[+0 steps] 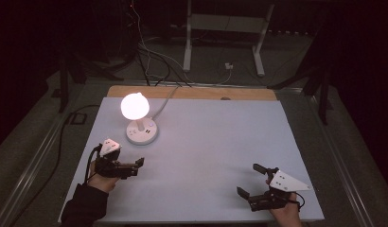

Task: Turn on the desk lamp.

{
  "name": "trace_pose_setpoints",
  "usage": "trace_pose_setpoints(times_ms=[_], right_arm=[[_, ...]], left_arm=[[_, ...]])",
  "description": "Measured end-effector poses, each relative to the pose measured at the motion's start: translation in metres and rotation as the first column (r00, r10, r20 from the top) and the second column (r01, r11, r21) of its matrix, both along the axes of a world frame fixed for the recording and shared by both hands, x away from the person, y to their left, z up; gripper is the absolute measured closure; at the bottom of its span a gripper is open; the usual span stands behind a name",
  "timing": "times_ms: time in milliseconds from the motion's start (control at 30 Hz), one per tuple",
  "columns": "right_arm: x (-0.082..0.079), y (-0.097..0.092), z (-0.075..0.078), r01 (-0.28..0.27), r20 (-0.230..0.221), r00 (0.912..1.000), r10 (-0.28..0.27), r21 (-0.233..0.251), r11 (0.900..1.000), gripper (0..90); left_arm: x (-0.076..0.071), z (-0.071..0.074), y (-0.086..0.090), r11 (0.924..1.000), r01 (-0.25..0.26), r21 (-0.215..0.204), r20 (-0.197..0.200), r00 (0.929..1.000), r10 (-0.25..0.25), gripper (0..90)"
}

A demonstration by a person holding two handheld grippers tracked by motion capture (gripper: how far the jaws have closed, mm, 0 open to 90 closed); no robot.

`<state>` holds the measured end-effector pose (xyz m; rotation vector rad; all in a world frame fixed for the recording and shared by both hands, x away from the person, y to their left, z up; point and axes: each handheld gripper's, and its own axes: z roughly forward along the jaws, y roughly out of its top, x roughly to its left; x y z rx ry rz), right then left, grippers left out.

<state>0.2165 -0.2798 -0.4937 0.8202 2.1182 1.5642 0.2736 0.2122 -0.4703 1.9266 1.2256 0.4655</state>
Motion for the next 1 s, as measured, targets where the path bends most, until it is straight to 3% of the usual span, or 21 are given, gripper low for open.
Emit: trace_pose_setpoints(times_ms=[333,367,433,667,867,1000], right_arm=[[0.0,0.0,0.0,-0.001,-0.001,1.0,0.001,-0.003,1.0,0.0],[0.0,0.0,0.0,-0.002,-0.001,1.0,0.002,-0.005,1.0,0.0],[-0.001,0.0,0.0,-0.003,-0.001,1.0,0.003,-0.007,1.0,0.0],[0.0,0.001,-0.001,-0.004,-0.002,1.0,0.003,-0.01,0.9999,0.0],[0.0,0.001,-0.001,-0.005,-0.003,1.0,0.005,-0.013,0.9999,0.0],[0.0,0.001,-0.002,-0.004,-0.004,1.0,0.004,-0.016,0.9999,0.0]], left_arm=[[-0.017,-0.008,0.004,0.9989,0.045,-0.016,0.006,0.999,-0.045,0.4],[-0.02,-0.011,0.004,0.9984,0.057,0.004,-0.013,0.9983,-0.057,0.4],[-0.022,-0.013,0.003,0.9979,0.063,0.017,-0.012,0.9979,-0.063,0.4],[-0.032,-0.022,0.006,0.9945,0.103,0.018,-0.018,0.9945,-0.103,0.4],[-0.032,-0.04,0.012,0.9848,0.173,0.015,-0.021,0.9848,-0.173,0.4],[-0.03,-0.042,0.011,0.9844,0.174,0.029,-0.027,0.9846,-0.173,0.4]])
